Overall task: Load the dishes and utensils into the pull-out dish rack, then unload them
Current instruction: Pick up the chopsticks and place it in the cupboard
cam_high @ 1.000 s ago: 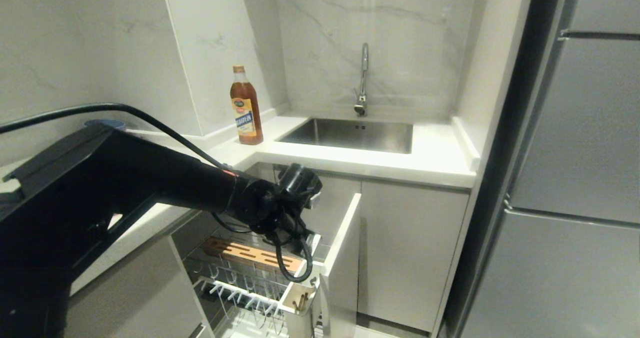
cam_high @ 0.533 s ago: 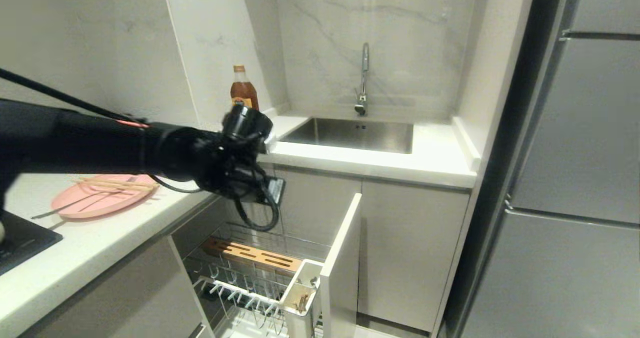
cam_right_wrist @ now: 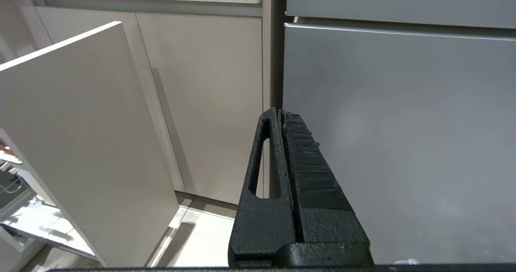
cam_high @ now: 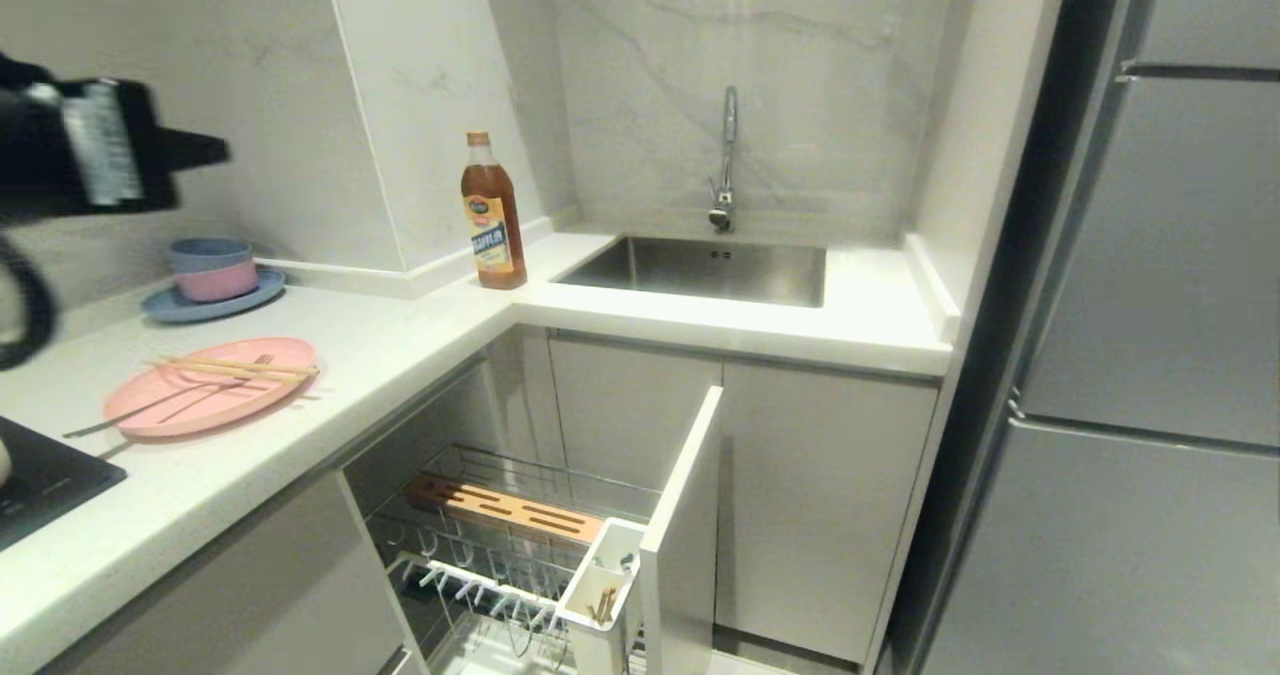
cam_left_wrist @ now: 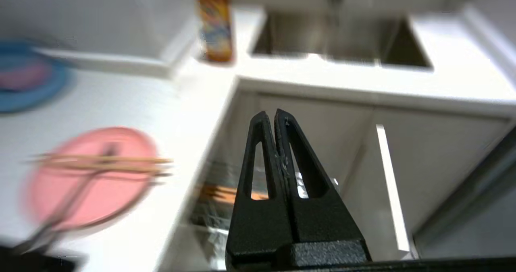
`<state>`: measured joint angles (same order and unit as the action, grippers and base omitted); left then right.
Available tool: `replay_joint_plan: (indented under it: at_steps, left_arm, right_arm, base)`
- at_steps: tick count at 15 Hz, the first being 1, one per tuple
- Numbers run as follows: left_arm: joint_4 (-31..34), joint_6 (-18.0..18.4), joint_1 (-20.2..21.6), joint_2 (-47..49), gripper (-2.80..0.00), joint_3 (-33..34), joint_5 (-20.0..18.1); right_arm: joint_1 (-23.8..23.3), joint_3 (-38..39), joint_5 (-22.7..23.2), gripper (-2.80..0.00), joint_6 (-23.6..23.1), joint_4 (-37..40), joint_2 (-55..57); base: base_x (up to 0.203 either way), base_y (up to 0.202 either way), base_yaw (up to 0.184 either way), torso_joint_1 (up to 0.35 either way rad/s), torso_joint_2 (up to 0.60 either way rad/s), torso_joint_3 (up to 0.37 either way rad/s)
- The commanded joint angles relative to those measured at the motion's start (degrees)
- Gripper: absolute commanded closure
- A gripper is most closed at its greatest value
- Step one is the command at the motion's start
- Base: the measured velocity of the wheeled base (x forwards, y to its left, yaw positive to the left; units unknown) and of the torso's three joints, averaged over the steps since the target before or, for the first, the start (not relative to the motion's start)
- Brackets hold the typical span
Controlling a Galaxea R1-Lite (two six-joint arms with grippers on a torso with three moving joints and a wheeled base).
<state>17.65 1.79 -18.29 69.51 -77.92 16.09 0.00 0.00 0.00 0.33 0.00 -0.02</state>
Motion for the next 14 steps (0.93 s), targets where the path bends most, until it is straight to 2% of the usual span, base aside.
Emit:
replay_joint_plan:
  at_steps: [1, 4, 7, 10, 13, 14]
  left_arm:
    - [0.3, 0.7, 2.4, -15.4, 0.00, 3.1, -0.7]
    - [2.9, 3.1, 9.4, -32.8, 0.00, 12.3, -5.3]
    - [4.2, 5.6, 14.4, -47.6, 0.00, 29.9, -7.7]
    - [-0.1, 6.7, 17.8, -58.0, 0.00, 47.4, -8.7]
    - [-3.3, 6.4, 18.7, -68.2, 0.00, 58.2, -9.6]
    - [-4.9, 2.9, 18.8, -69.3, 0.00, 61.0, -9.9]
  right_arm:
    - [0.0, 0.0, 0.0, 0.00, 0.0, 0.0, 0.0]
    - [0.0, 0.0, 0.0, 0.00, 0.0, 0.0, 0.0]
    - [0.0, 0.0, 0.0, 0.00, 0.0, 0.0, 0.0]
    - [0.0, 0.0, 0.0, 0.00, 0.0, 0.0, 0.0]
    - [0.0, 0.0, 0.0, 0.00, 0.0, 0.0, 0.0]
    - [0.0, 0.0, 0.0, 0.00, 0.0, 0.0, 0.0]
  base:
    - [0.000, 0.000, 0.000, 0.000, 0.00, 0.000]
    - [0.000, 0.000, 0.000, 0.000, 0.00, 0.000]
    - [0.000, 0.000, 0.000, 0.000, 0.00, 0.000]
    - [0.000, 0.000, 0.000, 0.000, 0.00, 0.000]
    - [0.000, 0.000, 0.000, 0.000, 0.00, 0.000]
    - [0.000, 0.000, 0.000, 0.000, 0.00, 0.000]
